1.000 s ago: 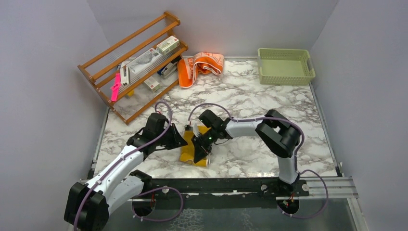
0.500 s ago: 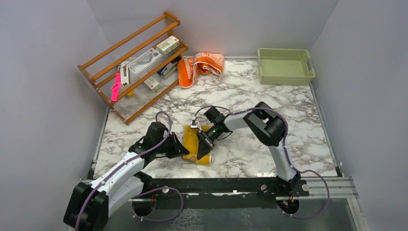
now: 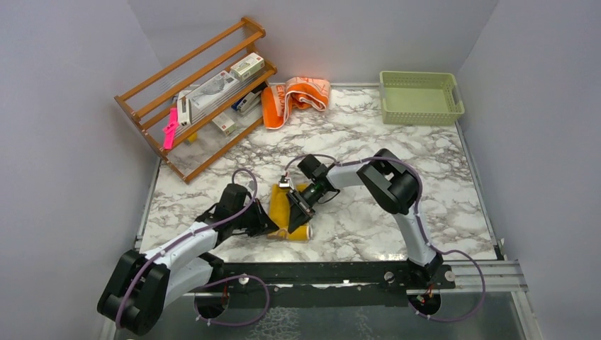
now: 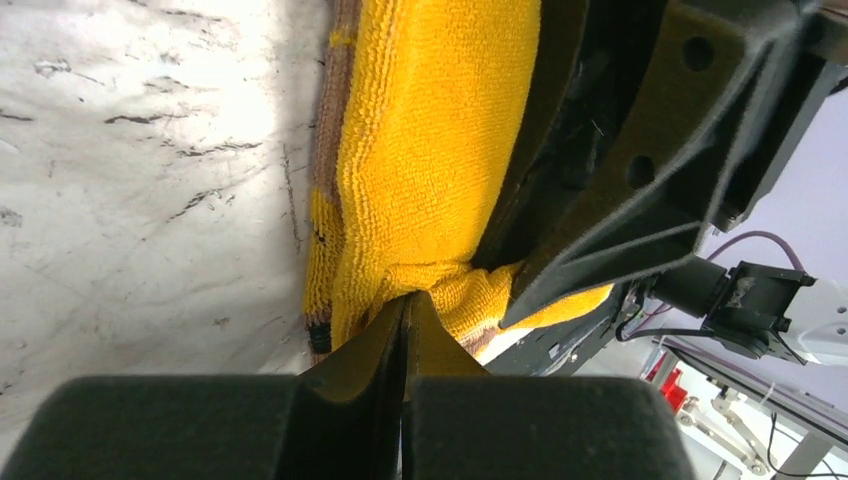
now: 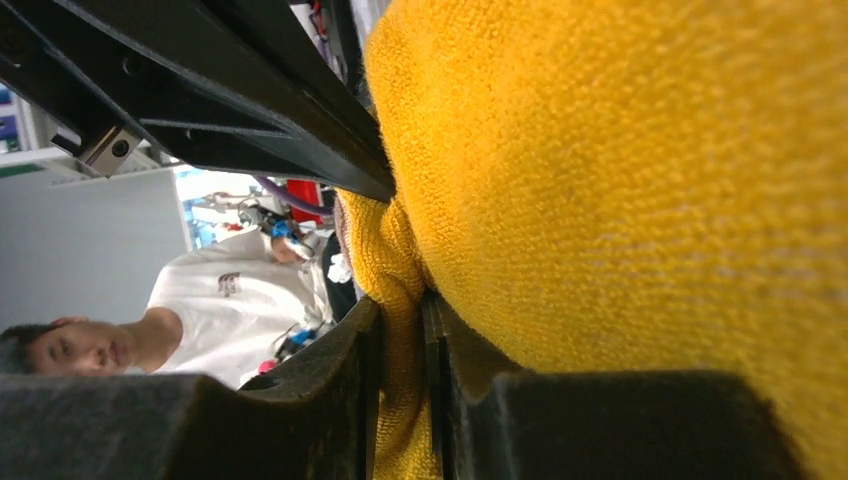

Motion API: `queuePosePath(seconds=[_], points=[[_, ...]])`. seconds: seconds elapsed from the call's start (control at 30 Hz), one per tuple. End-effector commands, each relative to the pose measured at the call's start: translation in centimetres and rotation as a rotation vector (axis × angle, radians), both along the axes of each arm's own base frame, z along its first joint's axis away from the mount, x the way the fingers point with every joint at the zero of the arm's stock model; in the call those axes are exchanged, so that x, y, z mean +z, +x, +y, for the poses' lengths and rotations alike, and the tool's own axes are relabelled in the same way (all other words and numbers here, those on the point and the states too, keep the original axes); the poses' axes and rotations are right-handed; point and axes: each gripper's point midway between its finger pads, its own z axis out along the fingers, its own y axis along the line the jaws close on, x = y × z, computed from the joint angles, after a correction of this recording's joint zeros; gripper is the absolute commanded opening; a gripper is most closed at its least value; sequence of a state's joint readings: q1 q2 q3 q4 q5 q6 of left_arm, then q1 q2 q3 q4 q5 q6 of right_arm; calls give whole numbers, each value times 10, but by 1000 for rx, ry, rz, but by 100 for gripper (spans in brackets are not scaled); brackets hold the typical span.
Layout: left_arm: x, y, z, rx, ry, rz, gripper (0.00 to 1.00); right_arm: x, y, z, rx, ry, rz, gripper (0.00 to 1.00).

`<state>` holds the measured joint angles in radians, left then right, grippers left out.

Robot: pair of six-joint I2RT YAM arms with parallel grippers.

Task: Roll the towels
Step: Roll the towel at the center of the board.

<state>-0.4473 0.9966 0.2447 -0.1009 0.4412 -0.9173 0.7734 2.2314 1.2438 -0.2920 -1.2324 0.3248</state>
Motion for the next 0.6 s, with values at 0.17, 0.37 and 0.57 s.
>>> queuePosePath(seconds=[0.17,0.37,0.57], points=[[-40,-9,23,33,143,15,0,22,74,-7,-159,-141,-697,46],[-48,-14,26,24,161,35,0,77,39,3,-95,67,-1191,47],[-54,-18,28,20,171,46,0,79,-19,15,27,151,-1388,46]])
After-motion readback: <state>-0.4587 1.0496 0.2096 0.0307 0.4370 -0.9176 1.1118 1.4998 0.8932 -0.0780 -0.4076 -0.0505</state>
